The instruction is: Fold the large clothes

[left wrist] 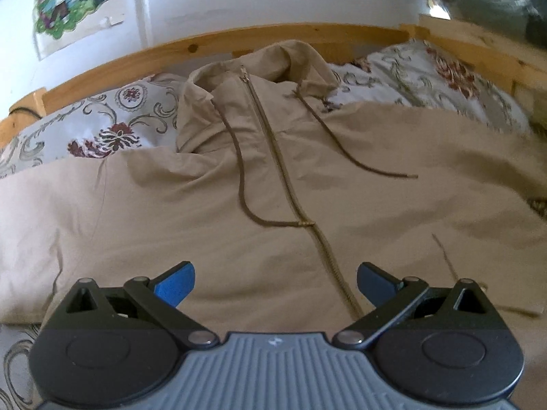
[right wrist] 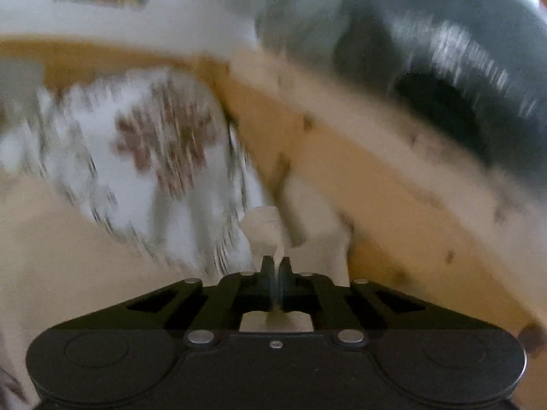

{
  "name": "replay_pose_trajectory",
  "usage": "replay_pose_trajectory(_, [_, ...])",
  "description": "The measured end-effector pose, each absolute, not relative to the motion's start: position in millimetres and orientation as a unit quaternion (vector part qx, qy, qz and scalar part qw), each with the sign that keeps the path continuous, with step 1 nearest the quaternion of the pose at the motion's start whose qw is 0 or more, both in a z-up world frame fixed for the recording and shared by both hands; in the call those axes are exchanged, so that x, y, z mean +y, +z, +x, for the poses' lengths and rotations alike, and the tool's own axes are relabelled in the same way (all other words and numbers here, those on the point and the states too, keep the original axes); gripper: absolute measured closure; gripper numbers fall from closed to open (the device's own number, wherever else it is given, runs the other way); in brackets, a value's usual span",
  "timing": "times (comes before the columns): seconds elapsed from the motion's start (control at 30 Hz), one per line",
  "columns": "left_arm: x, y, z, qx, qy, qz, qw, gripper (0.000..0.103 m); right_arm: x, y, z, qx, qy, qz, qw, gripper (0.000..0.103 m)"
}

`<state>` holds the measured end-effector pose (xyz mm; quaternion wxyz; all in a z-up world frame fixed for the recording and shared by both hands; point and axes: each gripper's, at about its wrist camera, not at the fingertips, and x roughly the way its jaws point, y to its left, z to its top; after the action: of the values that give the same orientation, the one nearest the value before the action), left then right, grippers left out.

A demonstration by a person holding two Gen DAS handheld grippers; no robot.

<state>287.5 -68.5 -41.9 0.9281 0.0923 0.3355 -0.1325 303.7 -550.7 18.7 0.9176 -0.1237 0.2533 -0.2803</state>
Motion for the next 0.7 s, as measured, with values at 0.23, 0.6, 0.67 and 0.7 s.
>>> replay_pose_trajectory(0.23, [-42,-27,285,0.305,-0.092,0.055,0.946,0.001,-431,81,301,0.104,-0.108,-0.128,0.98,0.103])
replay_pose_trajectory(0.6, [47,-5,270,0.244,0.067,-0.029,0.967,0.001,-228,42,280,0.057,0.228,-0.122,0.964,0.103])
replay_pose_trajectory(0.67, [60,-3,269,0.238,0.079,-0.032,0.968,0.001,-204,22,275,0.084,0.266,-0.135,0.951,0.103])
replay_pose_trajectory(0.7, [66,-3,270,0.238,0.084,-0.033,0.967,0.001,-195,12,269,0.1,0.281,-0.141,0.944,0.102])
